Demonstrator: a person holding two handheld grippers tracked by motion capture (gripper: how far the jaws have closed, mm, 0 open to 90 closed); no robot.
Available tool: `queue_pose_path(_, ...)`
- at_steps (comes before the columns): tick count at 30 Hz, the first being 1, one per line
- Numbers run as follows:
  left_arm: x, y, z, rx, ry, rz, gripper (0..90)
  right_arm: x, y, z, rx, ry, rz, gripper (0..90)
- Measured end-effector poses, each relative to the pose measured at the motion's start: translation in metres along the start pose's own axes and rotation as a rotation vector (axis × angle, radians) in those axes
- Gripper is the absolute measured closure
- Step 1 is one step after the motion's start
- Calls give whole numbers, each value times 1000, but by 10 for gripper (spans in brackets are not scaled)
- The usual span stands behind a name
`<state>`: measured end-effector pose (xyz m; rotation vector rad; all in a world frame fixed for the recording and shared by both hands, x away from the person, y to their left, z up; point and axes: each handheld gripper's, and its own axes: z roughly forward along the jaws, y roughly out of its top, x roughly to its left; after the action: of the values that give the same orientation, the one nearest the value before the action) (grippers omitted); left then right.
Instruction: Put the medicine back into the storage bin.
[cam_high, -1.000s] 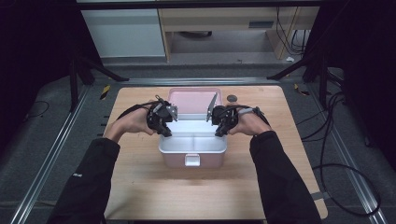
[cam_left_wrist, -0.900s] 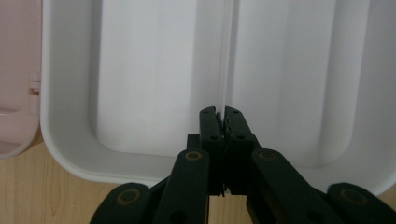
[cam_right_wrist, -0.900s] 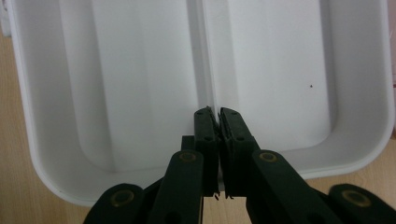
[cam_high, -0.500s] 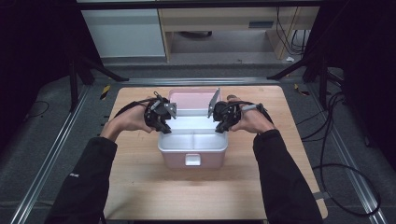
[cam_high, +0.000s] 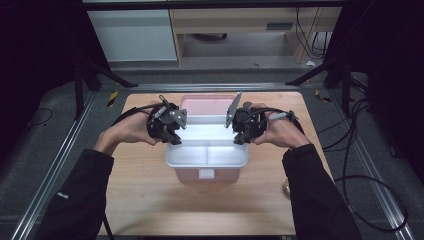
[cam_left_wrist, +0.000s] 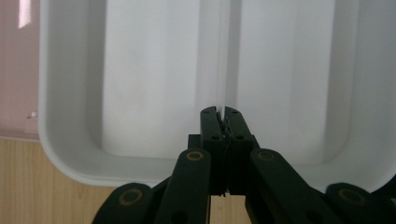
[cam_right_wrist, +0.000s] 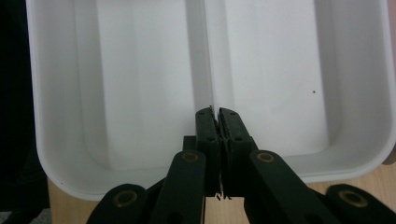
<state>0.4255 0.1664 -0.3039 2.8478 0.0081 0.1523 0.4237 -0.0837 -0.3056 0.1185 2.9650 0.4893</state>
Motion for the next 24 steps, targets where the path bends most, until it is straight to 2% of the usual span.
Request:
queue_pose_path(7, -25, 5, -8, 16, 0, 10, 890, 25, -1, -10, -5, 7, -12, 882)
queue_pose_path(12, -46, 6, -7, 19, -5, 6, 890, 42, -3, -12, -2, 11, -17, 884)
queue_pose_path(13, -50, 6, -6, 19, -5, 2, 889, 52, -4, -12, 6, 14, -14, 885)
queue_pose_path(14, -53, 6, -5, 20, -6, 1, 889, 52, -4, -12, 6, 14, -14, 885)
queue_pose_path(15, -58, 5, -4, 20, -10, 0, 888, 61, -5, -10, 7, 21, -16, 886)
queue_pose_path(17, -66, 3, -2, 24, -17, 0, 887, 64, -5, -9, 4, 24, -18, 888)
queue_pose_path(19, -77, 1, 1, 28, -27, 0, 889, 76, -6, -5, 5, 37, -25, 889)
queue_pose_path(20, -77, 1, 1, 28, -27, 0, 889, 76, -6, -5, 5, 37, -25, 889)
queue_pose_path(24, -92, -2, 8, 37, -37, -1, 890, 91, -9, 3, -2, 53, -23, 889)
